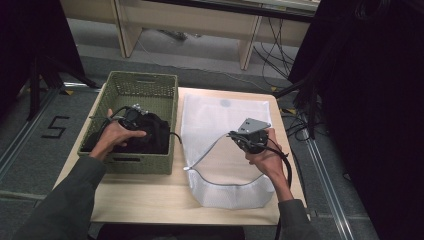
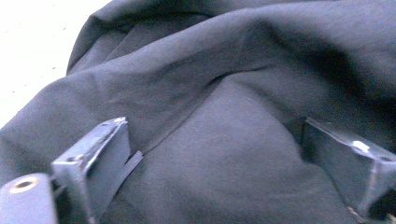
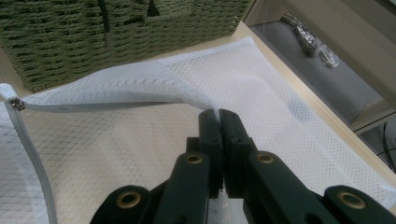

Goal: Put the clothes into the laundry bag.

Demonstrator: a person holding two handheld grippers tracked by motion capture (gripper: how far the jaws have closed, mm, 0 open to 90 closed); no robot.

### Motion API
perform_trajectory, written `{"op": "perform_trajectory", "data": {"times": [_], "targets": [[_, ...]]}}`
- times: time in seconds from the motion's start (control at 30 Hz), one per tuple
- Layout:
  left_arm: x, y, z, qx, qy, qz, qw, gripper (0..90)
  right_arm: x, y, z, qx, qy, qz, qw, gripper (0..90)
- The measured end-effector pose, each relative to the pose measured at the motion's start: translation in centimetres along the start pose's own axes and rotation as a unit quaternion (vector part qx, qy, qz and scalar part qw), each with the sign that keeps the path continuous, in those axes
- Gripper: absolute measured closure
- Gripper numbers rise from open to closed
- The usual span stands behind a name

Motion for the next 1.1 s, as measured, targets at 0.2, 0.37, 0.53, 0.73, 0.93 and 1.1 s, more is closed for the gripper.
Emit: {"op": "perform_trajectory", "data": {"times": [0.2,0.37,0.53,0.73,0.93,1.1], "targets": [[0.3,-0.9,-0.4,0.002,0.017,0.008,0.9998,0.0,0.2,-0.1,-0.2,0.006,-0.009,0.001,0.9999,89.4],[-0.2,-0.8,-1.0,0.016,0.017,-0.014,0.9996,0.0,0.3,-0.1,-0.2,0.008,-0.010,0.002,0.9999,89.4],[-0.3,-0.8,-1.3,0.024,0.013,-0.026,0.9993,0.0,0.3,-0.1,-0.3,0.009,-0.011,0.001,0.9999,89.4],[-0.1,-1.3,-1.5,0.024,0.018,-0.034,0.9990,0.0,0.3,-0.1,-0.3,0.011,-0.012,0.001,0.9999,89.4],[-0.5,-1.6,-1.6,0.030,0.023,-0.031,0.9988,0.0,0.2,-0.2,-0.3,0.011,-0.012,-0.001,0.9999,89.5],[-0.8,-2.1,-1.8,0.033,0.017,-0.016,0.9992,6.3,0.2,-0.2,-0.3,0.011,-0.012,-0.001,0.9999,89.4]]}}
Point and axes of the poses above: each handheld gripper's, and its own axes: y roughly backward along the jaws, z roughly out of its top, x roughly to its left, the point moved 9 cm from there along -y, roughly forward along the jaws, and after that the axes turned 6 degrees about -z, right-handed, at the moved point
